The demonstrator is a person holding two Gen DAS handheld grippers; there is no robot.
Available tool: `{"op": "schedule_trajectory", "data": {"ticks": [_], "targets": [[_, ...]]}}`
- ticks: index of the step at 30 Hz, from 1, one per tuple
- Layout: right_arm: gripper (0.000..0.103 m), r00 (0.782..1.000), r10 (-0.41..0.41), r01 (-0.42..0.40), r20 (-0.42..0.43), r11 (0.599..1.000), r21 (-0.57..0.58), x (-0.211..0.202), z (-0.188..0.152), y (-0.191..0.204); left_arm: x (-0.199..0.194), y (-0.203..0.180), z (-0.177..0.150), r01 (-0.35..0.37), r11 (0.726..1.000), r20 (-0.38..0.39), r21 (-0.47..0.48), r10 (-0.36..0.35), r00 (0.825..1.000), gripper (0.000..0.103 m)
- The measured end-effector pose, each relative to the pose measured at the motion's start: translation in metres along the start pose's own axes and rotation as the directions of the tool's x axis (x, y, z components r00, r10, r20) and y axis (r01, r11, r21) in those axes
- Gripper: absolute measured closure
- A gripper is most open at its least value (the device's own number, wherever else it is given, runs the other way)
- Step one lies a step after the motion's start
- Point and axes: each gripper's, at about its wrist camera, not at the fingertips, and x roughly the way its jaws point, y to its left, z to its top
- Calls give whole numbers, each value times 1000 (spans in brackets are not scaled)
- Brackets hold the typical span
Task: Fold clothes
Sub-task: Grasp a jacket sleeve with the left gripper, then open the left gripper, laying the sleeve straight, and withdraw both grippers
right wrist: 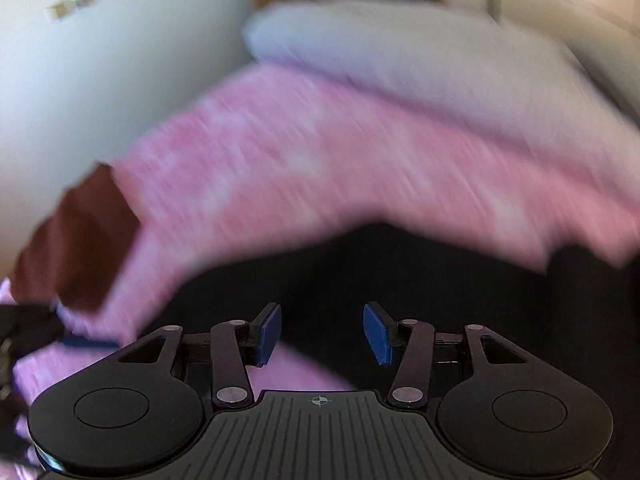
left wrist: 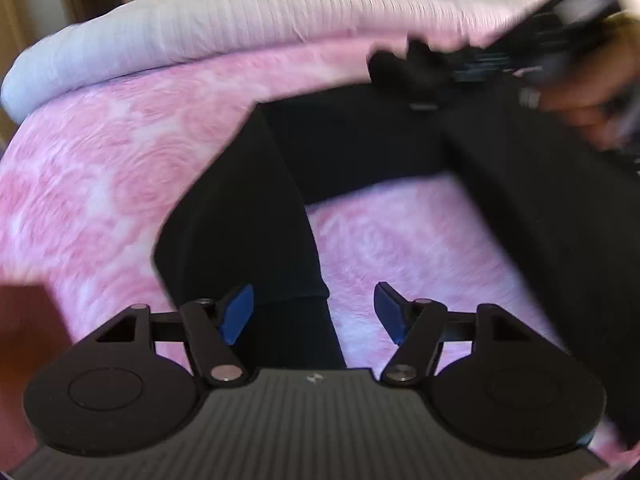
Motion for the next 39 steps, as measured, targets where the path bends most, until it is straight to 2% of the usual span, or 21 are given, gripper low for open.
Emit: {"op": "schedule_trajectory", "data": {"ticks": [2,3,4,6,8,10,13,15,16,17,18,20,21,23,27,29,35,39], "targets": [[53,999,-33,34,-43,999,37,-14,-31,-13,24,-3,4,-69,998,-69,-2,69,995,61],[53,997,-48,51,-64,997,54,-22,-46,-18,28,-2,5,-81,997,-79,-12,79,994,70],[53,995,-59,64,-80,996,60,-30,-56,-22,27,1,6,-69,997,-76,-21,67,995,81],[53,991,-80,88,-110,994,66,-45,-76,-29,21,9,10,-37,998,-67,-50,34,997,94],[53,988,-102,111,-115,991,75,-57,-85,-35,-3,34,17,13,992,-45,-127,-19,999,95],[53,987,-118,127,-107,988,87,-70,-89,-39,-31,81,30,2,968,-17,-252,-7,1000,95],[53,988,-123,132,-90,986,103,-89,-90,-42,-61,172,45,-94,914,4,-396,104,995,92],[53,989,-125,132,-74,985,109,-102,-90,-42,-70,232,48,-200,856,-56,-477,197,979,81],[53,990,-128,135,-65,984,117,-108,-91,-43,-75,258,47,-263,819,-93,-509,252,963,81],[53,990,-131,138,-56,983,125,-114,-91,-44,-81,277,44,-330,779,-129,-534,311,942,81],[53,989,-136,142,-53,979,143,-120,-93,-47,-90,288,41,-362,744,-140,-562,346,928,81],[53,988,-145,152,-50,971,183,-132,-98,-54,-107,294,35,-374,691,-126,-618,382,915,77],[53,988,-150,157,-48,966,203,-138,-100,-57,-112,289,32,-360,690,-110,-628,379,919,73],[53,985,-164,172,-53,956,239,-150,-108,-63,-116,269,27,-320,711,-88,-626,344,935,72],[53,972,-215,232,-90,929,288,-177,-132,-76,-102,198,17,-218,801,-92,-557,201,975,68],[53,965,-240,261,-103,913,314,-193,-144,-83,-94,161,13,-170,828,-99,-535,138,985,68],[53,943,-307,334,-133,868,367,-238,-179,-105,-87,71,-1,-78,858,-129,-507,14,992,65],[53,930,-345,367,-129,835,409,-275,-205,-121,-102,24,2,-68,878,-140,-474,2,990,65]]}}
